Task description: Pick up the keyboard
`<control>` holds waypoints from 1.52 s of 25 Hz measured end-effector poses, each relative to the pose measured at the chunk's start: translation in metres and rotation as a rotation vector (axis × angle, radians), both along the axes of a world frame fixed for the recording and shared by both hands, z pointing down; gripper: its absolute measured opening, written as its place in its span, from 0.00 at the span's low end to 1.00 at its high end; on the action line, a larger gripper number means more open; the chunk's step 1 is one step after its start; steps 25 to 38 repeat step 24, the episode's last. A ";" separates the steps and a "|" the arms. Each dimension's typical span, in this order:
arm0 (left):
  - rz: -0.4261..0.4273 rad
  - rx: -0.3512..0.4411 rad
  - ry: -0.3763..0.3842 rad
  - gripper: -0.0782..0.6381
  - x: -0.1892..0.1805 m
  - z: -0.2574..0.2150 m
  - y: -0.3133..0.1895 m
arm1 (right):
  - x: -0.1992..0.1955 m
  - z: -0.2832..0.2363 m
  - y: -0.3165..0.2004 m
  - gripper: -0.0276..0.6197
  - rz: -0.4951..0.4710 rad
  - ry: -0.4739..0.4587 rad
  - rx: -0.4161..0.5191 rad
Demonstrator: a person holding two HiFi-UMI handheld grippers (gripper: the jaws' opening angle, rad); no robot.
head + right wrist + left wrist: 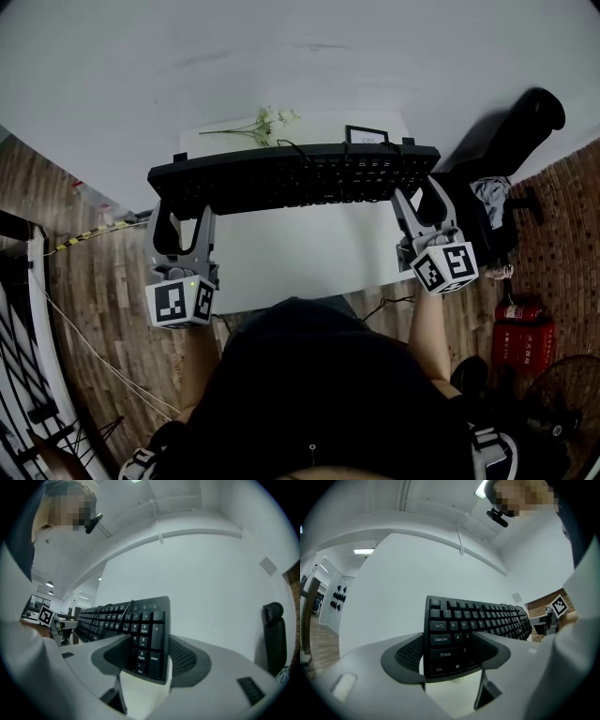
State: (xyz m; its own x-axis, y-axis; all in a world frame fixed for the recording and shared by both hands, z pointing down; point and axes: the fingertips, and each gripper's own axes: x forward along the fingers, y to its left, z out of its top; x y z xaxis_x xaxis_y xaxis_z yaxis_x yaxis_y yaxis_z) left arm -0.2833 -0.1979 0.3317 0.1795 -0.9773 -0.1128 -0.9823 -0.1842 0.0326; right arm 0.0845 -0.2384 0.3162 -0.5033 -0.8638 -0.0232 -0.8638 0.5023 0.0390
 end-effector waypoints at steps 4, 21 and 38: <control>0.003 -0.004 -0.010 0.57 0.000 -0.003 -0.001 | 0.002 0.002 -0.001 0.44 0.006 -0.012 -0.007; 0.016 -0.039 0.001 0.57 -0.004 -0.002 -0.006 | -0.001 0.002 0.001 0.44 0.032 0.000 -0.048; 0.018 -0.047 0.011 0.57 -0.006 0.004 -0.010 | -0.003 0.005 -0.002 0.44 0.037 0.007 -0.051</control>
